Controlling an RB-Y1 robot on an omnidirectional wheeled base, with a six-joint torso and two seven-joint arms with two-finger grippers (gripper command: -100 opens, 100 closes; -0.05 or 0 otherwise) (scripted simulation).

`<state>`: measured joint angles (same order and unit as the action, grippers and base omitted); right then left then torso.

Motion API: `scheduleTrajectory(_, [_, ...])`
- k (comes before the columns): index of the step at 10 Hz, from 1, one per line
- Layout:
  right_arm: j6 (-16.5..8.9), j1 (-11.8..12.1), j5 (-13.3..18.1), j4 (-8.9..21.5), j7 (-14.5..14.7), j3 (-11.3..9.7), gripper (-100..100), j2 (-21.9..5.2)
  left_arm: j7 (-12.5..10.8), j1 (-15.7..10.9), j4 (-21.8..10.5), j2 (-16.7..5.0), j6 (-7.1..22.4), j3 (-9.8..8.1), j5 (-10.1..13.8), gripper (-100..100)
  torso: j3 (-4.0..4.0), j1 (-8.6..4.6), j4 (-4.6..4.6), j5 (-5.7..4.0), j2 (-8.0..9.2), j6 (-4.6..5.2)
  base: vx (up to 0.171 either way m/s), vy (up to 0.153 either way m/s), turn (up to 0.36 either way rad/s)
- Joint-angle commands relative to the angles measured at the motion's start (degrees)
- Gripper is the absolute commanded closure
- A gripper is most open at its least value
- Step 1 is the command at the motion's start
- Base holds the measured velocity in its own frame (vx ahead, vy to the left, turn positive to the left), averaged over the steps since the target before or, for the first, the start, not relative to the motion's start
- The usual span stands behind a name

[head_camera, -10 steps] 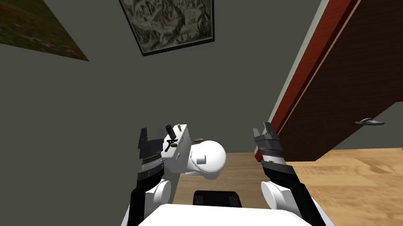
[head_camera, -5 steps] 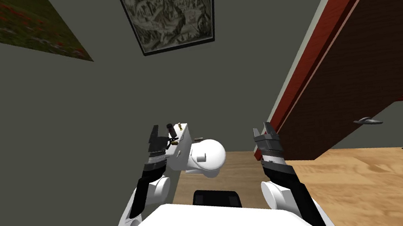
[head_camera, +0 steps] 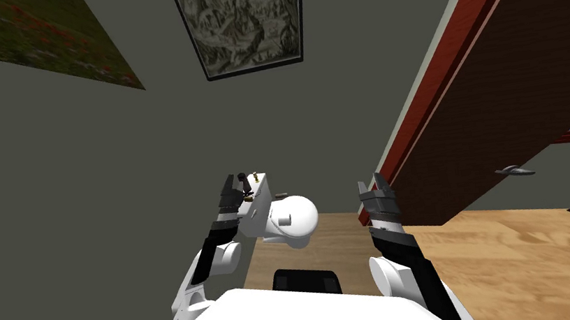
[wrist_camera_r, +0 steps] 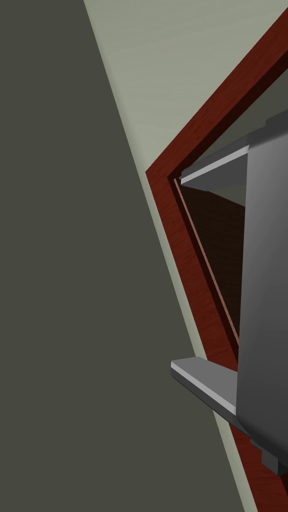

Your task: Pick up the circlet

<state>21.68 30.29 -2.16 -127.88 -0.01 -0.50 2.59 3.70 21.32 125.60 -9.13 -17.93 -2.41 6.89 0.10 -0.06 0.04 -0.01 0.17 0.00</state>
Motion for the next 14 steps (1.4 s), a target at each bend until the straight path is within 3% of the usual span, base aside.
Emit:
scheduleTrajectory(1, [0.0, 0.0, 0.0, 0.0, 0.0, 0.0, 0, 0.0, 0.8, -2.1, -1.6, -0.5, 2.9, -0.03, 0.2, -100, 0.00, 0.00, 0.00, 0.00, 0.00, 0.00, -0.045, -0.013, 0.022])
scheduleTrajectory(4, [0.0, 0.0, 0.0, 0.0, 0.0, 0.0, 0, 0.0, 1.2, -4.2, -3.4, -0.9, 5.9, -0.31, 0.5, -100, -0.02, 0.02, -0.01, 0.01, -0.03, 0.00, -0.039, -0.011, 0.017])
scheduleTrajectory(7, [0.0, 0.0, 0.0, 0.0, 0.0, 0.0, 0, 0.0, 2.1, -8.5, -7.3, -1.4, 10.7, -0.93, 1.1, -100, -0.05, 0.00, -0.02, 0.00, -0.08, 0.00, -0.033, -0.017, 0.025])
scheduleTrajectory(8, [0.0, 0.0, 0.0, 0.0, 0.0, 0.0, 0, 0.0, 2.1, -8.5, -7.3, -1.4, 11.3, -0.93, 1.1, -100, -0.04, -0.03, -0.02, 0.00, -0.06, 0.00, -0.035, -0.018, 0.016])
scheduleTrajectory(9, [0.0, 0.0, 0.0, 0.0, 0.0, 0.0, 0, 0.0, 2.5, -10.8, -9.4, -1.4, 13.4, -1.28, 1.4, -100, -0.03, -0.02, -0.01, 0.00, -0.06, 0.00, -0.032, -0.013, 0.041])
scheduleTrajectory(10, [0.0, 0.0, 0.0, 0.0, 0.0, 0.0, 0, 0.0, 2.5, -10.8, -9.4, -1.4, 14.1, -1.28, 1.4, -100, -0.05, 0.00, -0.02, 0.00, -0.08, 0.00, -0.025, -0.012, 0.015])
scheduleTrajectory(11, [0.0, 0.0, 0.0, 0.0, 0.0, 0.0, 0, 0.0, 2.9, -13.2, -11.7, -1.4, 16.2, -1.66, 1.6, -100, -0.05, 0.01, -0.02, 0.00, -0.09, 0.00, -0.030, -0.014, 0.041])
scheduleTrajectory(12, [0.0, 0.0, 0.0, 0.0, 0.0, 0.0, 0, 0.0, 2.9, -13.2, -11.7, -1.4, 17.0, -1.66, 1.6, -100, -0.05, -0.01, -0.02, 0.00, -0.09, 0.00, -0.025, -0.016, 0.020])
scheduleTrajectory(13, [0.0, 0.0, 0.0, 0.0, 0.0, 0.0, 0, 0.0, 3.3, -15.5, -14.1, -1.3, 18.9, -2.06, 1.9, -100, -0.05, -0.01, -0.02, 0.00, -0.09, -0.01, -0.020, -0.020, 0.042])
scheduleTrajectory(14, [0.0, 0.0, 0.0, 0.0, 0.0, 0.0, 0, 0.0, 3.3, -15.5, -14.1, -1.3, 19.9, -2.06, 1.9, -100, -0.07, -0.02, -0.03, 0.00, -0.11, -0.01, -0.016, -0.020, 0.028])
